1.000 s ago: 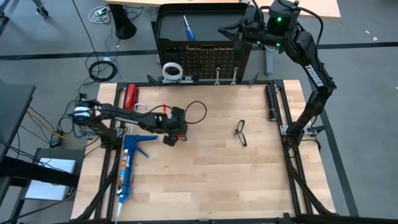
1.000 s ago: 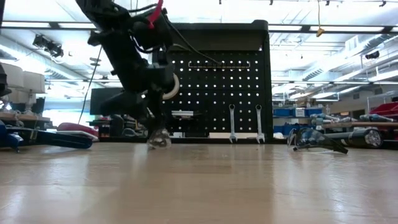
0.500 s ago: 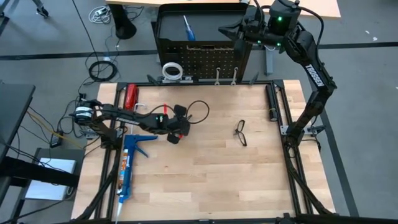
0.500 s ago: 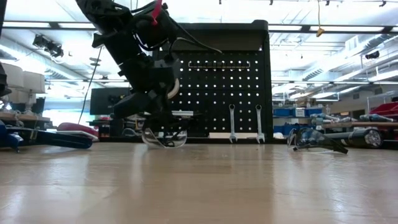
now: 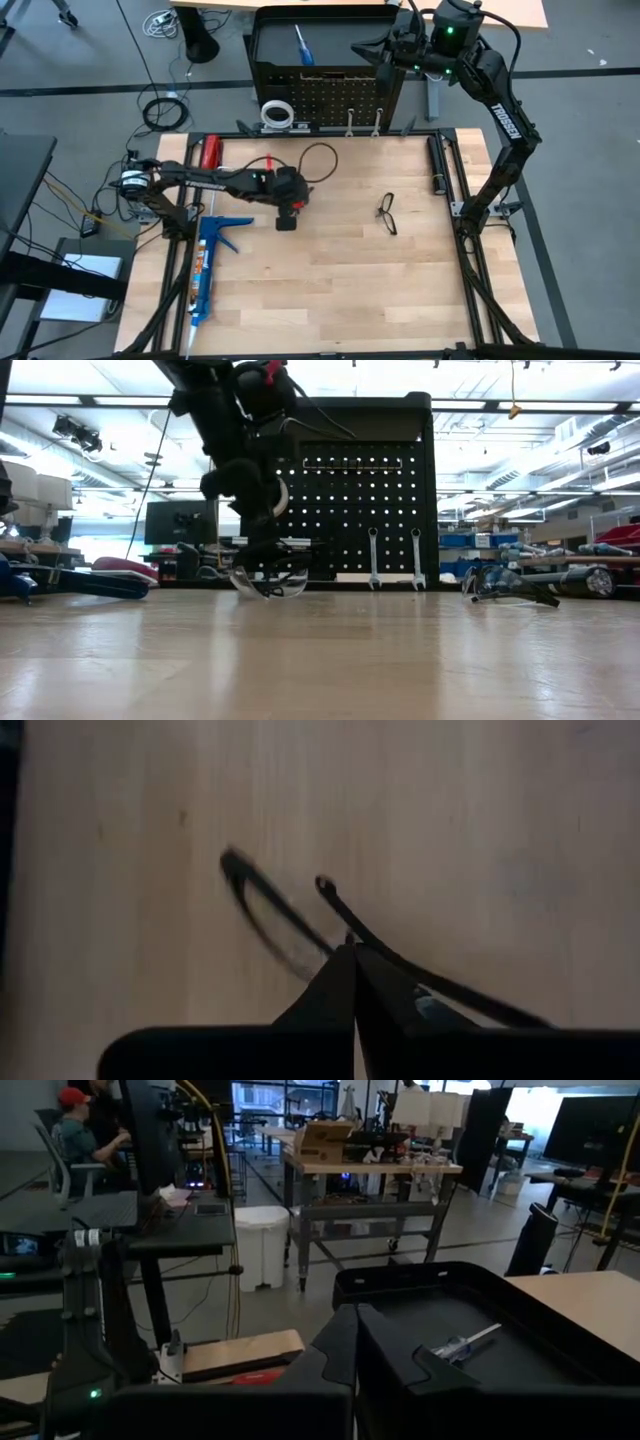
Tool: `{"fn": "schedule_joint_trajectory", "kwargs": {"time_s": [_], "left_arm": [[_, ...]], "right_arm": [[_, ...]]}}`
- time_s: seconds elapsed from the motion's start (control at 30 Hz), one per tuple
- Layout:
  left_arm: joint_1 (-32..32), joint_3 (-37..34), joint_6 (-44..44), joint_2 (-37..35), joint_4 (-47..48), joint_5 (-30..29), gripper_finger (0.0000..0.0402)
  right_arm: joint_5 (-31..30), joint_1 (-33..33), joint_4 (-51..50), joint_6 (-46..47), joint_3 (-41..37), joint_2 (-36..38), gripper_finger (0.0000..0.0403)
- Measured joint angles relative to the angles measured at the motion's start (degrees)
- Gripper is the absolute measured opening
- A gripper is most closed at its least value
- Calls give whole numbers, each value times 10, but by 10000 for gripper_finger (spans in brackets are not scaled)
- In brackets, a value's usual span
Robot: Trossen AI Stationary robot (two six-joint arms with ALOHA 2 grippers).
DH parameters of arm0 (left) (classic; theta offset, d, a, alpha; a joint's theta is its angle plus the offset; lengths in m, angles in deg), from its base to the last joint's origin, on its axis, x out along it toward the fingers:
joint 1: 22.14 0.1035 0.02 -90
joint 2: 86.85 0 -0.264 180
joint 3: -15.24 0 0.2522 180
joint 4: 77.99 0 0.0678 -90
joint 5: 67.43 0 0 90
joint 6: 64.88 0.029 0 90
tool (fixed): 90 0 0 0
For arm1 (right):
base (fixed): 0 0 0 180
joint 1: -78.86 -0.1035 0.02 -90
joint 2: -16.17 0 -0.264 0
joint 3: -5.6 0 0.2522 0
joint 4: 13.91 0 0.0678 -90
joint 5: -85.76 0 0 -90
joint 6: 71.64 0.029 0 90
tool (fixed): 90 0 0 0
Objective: Hang tools onto peg board
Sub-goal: Remove the black safety glasses from the black pegboard
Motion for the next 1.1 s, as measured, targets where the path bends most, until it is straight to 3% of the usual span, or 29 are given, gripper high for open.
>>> {"fn": "schedule_joint_trajectory", "kwargs": {"time_s": [0.2, 0.3, 0.37, 0.5, 0.6, 0.73, 0.93, 1.1], "left_arm": [[21, 54, -78, 0, 108, 63, 3], [23, 76, -116, 0, 156, 40, 3], [29, 84, -157, -2, 169, 33, 3], [42, 87, -228, -11, 167, 105, 3], [47, 86, -307, -15, 172, 125, 10], [53, 86, -363, -32, 156, 137, 48], [50, 61, -428, -30, 86, 200, 140], [53, 31, -469, -28, 84, 180, 210]], "right_arm": [[0, 0, 0, -1, 0, 0, 17], [0, 0, 0, -6, 0, 0, 13], [1, 0, 0, -8, 0, 0, 13], [1, 0, 0, -8, 0, 0, 18], [2, 0, -1, -9, 0, 0, 20], [2, 0, -2, -14, 0, 0, 18], [2, 0, -2, -23, 0, 0, 13], [3, 0, -1, -23, 0, 0, 19]]}}
